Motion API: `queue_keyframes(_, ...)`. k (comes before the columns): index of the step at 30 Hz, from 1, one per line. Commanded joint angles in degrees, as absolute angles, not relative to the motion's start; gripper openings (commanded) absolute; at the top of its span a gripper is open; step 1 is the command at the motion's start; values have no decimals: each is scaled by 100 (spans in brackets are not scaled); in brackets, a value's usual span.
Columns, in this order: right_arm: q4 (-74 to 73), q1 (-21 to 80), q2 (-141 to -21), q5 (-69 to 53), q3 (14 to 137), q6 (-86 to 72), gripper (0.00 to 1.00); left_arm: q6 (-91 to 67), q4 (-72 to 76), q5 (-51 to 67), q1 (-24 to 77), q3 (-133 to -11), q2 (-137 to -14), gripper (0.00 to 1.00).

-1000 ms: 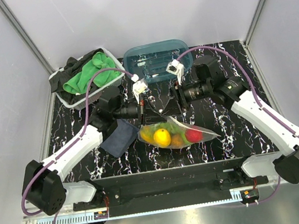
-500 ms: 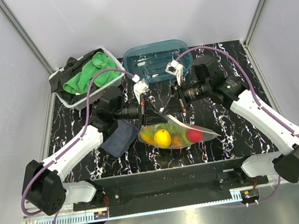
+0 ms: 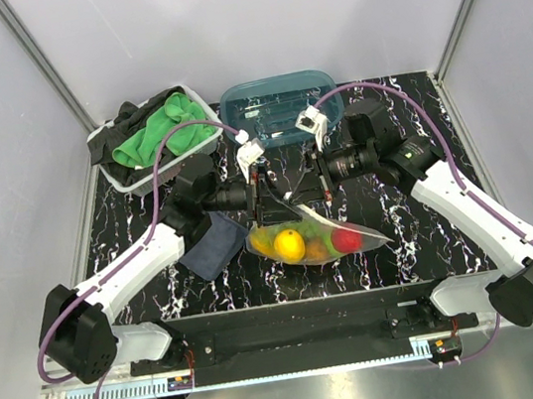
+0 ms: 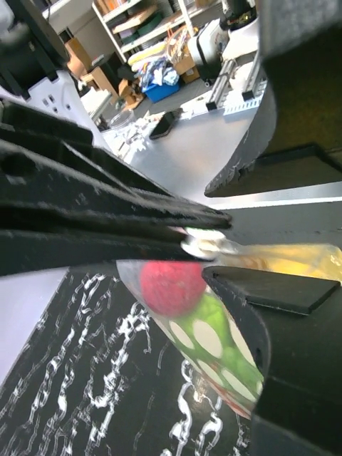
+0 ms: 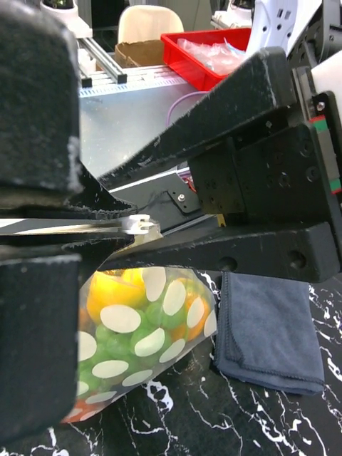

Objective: Open the zip-top bag and remove the fake food

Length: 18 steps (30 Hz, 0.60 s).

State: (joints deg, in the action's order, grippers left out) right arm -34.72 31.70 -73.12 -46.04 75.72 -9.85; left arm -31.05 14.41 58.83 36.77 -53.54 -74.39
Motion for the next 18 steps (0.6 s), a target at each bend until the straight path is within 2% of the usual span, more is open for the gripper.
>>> queue_keyframes(1, -3190, 3138, -7146, -4808, 7594, -1116, 0, -3349, 2092, 6065, 3770, -5546, -7550, 40)
queue_keyframes(2, -3199, 3138, -7137, -4799, 7594, -1134, 0, -3331, 2022, 6047, 3762, -5581, -7576, 20)
queue_keyframes(5, -3199, 3138, -7049, -4738, 7550, -1125, 0, -3051, 1487, 5845, 3771, -5703, -7603, 0)
queue_keyframes(13, -3568, 3138, -6627, -4271, 7199, -923, 0, -2452, 652, 5055, 3735, -5669, -7242, 0)
queue_keyframes(18, -3691, 3138, -6293, -4105, 6909, -879, 0, -2574, 667, 4747, 3665, -5590, -7084, 0)
